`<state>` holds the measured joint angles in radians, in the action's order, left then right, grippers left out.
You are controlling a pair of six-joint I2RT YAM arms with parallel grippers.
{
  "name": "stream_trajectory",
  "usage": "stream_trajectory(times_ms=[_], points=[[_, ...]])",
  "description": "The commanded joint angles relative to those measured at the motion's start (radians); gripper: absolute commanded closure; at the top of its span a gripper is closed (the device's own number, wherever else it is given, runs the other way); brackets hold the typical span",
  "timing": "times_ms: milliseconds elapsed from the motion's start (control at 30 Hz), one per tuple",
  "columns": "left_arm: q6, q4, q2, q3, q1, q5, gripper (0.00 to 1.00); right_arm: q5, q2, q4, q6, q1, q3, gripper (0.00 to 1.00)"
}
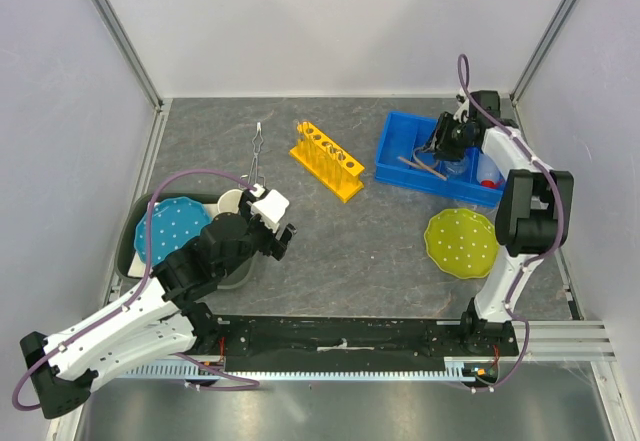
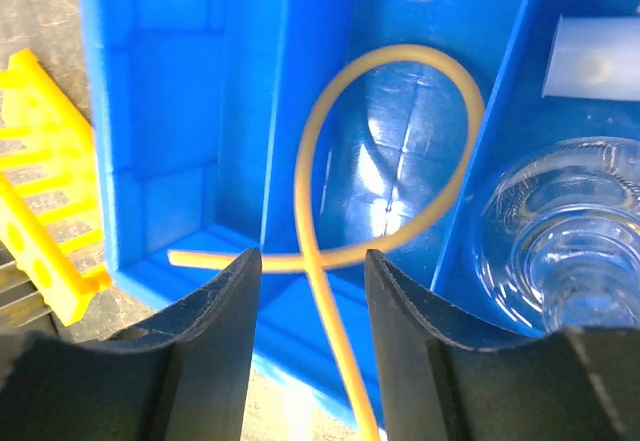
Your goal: Organize the chemistry lab equipment
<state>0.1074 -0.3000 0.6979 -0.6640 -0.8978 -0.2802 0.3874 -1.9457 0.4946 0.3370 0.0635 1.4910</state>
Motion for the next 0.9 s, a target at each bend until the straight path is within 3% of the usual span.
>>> stream_trajectory(times_ms=[0, 233, 367, 467, 600, 633, 767, 867], points=[[0.037, 0.033, -0.006, 0.009, 0.005, -0.019, 0.17, 0.016, 0.111, -0.013, -0.032, 0.005, 0.052, 0.46], [0.020, 0.036, -0.012, 0.007, 0.005, -0.042, 0.16, 0.040, 0.201, -0.013, -0.104, 0.006, 0.032, 0.46], [-0.003, 0.045, 0.002, -0.003, 0.014, -0.086, 0.15, 0.178, 0.298, -0.016, -0.214, 0.004, 0.002, 0.44], [-0.040, 0.058, 0.014, -0.019, 0.066, -0.030, 0.14, 0.330, 0.385, 0.013, -0.369, 0.006, -0.040, 0.38], [-0.098, 0.052, 0.075, -0.069, 0.235, 0.103, 0.14, 0.429, 0.507, 0.024, -0.486, 0.007, -0.133, 0.34], [-0.145, 0.050, 0.106, -0.100, 0.337, 0.148, 0.13, 0.447, 0.531, 0.025, -0.530, 0.007, -0.149, 0.33], [-0.239, 0.024, 0.218, -0.204, 0.531, 0.399, 0.14, 0.461, 0.689, 0.018, -0.628, 0.007, -0.234, 0.16], [-0.285, -0.019, 0.319, -0.307, 0.589, 0.449, 0.14, 0.459, 0.787, -0.039, -0.639, 0.009, -0.336, 0.02]])
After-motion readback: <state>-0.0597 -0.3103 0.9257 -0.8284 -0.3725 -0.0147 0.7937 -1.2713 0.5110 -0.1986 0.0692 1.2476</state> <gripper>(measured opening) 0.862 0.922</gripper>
